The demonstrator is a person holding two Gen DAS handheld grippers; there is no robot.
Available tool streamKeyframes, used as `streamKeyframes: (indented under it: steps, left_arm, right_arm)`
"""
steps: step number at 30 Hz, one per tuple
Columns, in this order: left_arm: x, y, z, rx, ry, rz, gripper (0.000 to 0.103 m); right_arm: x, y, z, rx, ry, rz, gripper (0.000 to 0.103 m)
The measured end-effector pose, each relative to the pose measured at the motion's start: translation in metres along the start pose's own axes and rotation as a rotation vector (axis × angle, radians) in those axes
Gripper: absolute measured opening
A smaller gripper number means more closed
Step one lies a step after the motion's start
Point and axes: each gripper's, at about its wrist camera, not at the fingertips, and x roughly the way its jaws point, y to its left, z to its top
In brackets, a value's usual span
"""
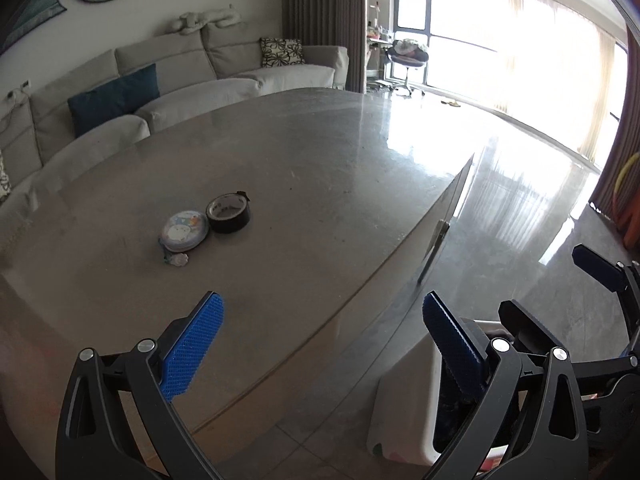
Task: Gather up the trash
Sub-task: 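Return to the counter and close the right tool on the black tape roll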
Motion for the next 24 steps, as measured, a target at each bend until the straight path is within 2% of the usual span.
streamKeyframes:
  steps: [9, 15, 17, 19, 20, 21, 24]
  left_arm:
    - [-0.004, 0.085, 0.054, -0.067, -0.089, 0.171, 0.098]
    - [0.005, 0.134, 0.065, -0.138, -0.099, 0.258, 0.098]
    - [0.010, 0.145, 0.064, -0.167, -0.092, 0.261, 0.098]
    - [0.017, 0.155, 0.063, -0.182, -0.080, 0.270, 0.098]
    - [0.022, 0.158, 0.063, -0.190, -0.072, 0.268, 0.098]
    - [0.024, 0.161, 0.063, -0.200, -0.069, 0.264, 0.098]
    - [0.029, 0.165, 0.064, -0.208, -0.053, 0.256, 0.098]
  right_arm:
    - [0.043, 0.071, 0.085, -0.110, -0.127, 0.091, 0.098]
    - [0.096, 0.111, 0.110, -0.140, -0.090, 0.116, 0.098]
    - [0.113, 0.120, 0.112, -0.148, -0.066, 0.115, 0.092]
    - [0.130, 0.126, 0.113, -0.148, -0.021, 0.129, 0.080]
    - [0.140, 0.129, 0.113, -0.149, 0.004, 0.130, 0.068]
    - [0.149, 0.132, 0.114, -0.151, 0.037, 0.142, 0.062]
    - [0.166, 0.143, 0.111, -0.157, 0.088, 0.171, 0.061]
